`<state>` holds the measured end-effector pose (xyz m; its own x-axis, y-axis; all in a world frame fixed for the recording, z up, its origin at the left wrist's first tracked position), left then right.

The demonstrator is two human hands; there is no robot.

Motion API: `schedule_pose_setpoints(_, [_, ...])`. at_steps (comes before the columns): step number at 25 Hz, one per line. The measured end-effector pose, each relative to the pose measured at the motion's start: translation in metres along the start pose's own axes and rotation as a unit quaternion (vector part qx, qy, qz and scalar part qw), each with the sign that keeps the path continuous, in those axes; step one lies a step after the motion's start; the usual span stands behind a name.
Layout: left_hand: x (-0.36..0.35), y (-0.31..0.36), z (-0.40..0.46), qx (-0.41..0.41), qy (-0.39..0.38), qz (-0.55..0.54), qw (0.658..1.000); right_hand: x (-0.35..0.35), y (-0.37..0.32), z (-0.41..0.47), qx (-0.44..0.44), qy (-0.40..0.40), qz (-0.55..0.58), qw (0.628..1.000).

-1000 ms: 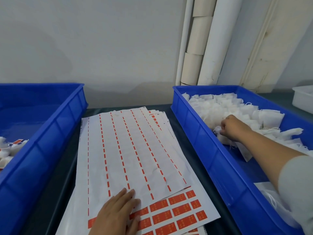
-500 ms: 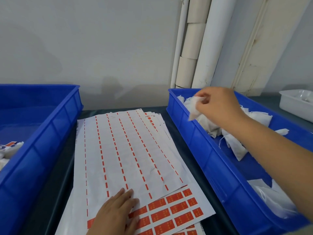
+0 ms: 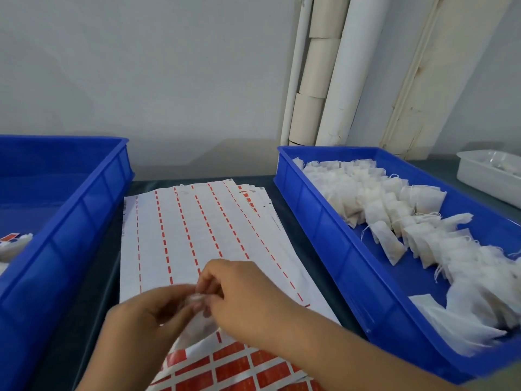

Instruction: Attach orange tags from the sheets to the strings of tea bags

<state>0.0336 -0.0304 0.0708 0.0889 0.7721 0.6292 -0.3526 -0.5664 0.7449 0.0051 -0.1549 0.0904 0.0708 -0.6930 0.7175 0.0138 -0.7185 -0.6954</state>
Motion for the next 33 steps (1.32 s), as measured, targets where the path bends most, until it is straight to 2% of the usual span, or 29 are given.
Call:
schedule_pose_setpoints(3, [0.002,-0.013,-0.004,0.051,-0.034,0.014,0.998,-0.01,0.008,0.0,-0.013,-0.001,0.018,1.0])
schedule_pose_setpoints(7, [0.0,-0.018,-0.003,0.09,-0.074,0.024,0.993,-0.015,0.007,0.0,0.014,-0.015,0.0,1.0])
schedule_pose_setpoints(11, [0.007,-0.025,0.0,0.086,-0.099,0.07,0.989,-0.014,0.007,0.004,0.027,-0.012,-0.015,0.999])
schedule_pose_setpoints(17, [0.012,-0.014,-0.004,-0.008,-0.012,0.105,0.994,-0.021,0.007,0.009,0.038,0.019,-0.004,0.999])
schedule_pose_setpoints(20, [0.018,-0.015,-0.002,-0.02,0.043,0.111,0.993,-0.02,0.017,0.011,0.023,0.079,0.01,0.997])
schedule_pose_setpoints(22, [0.024,-0.016,0.0,-0.021,0.08,0.112,0.99,-0.018,0.03,0.011,-0.006,0.092,0.044,0.995])
schedule_pose_setpoints(26, [0.024,-0.016,0.005,-0.003,0.146,0.094,0.985,-0.028,0.045,0.012,-0.051,0.013,0.121,0.991])
schedule_pose_setpoints(31, [0.026,-0.027,0.015,0.04,0.182,0.042,0.982,-0.035,0.06,0.01,-0.129,-0.067,0.1,0.984])
schedule_pose_setpoints(32, [0.026,-0.031,0.015,0.06,0.183,0.028,0.981,-0.032,0.064,0.008,-0.138,-0.068,0.116,0.981])
schedule_pose_setpoints(33, [0.023,-0.035,0.013,0.085,0.176,0.022,0.98,-0.03,0.068,0.007,-0.141,-0.068,0.183,0.971])
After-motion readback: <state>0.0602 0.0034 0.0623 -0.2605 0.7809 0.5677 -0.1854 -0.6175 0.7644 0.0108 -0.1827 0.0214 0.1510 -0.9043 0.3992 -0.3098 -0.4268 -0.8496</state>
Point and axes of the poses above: each hand's wrist, its own z-axis towards the middle knuckle, its own x-axis out of the back of the hand, y = z × x, the point moved 5 cm from there along z, towards the middle knuckle, and after that the axes turned 2 degrees about y, right-handed, at the moved point
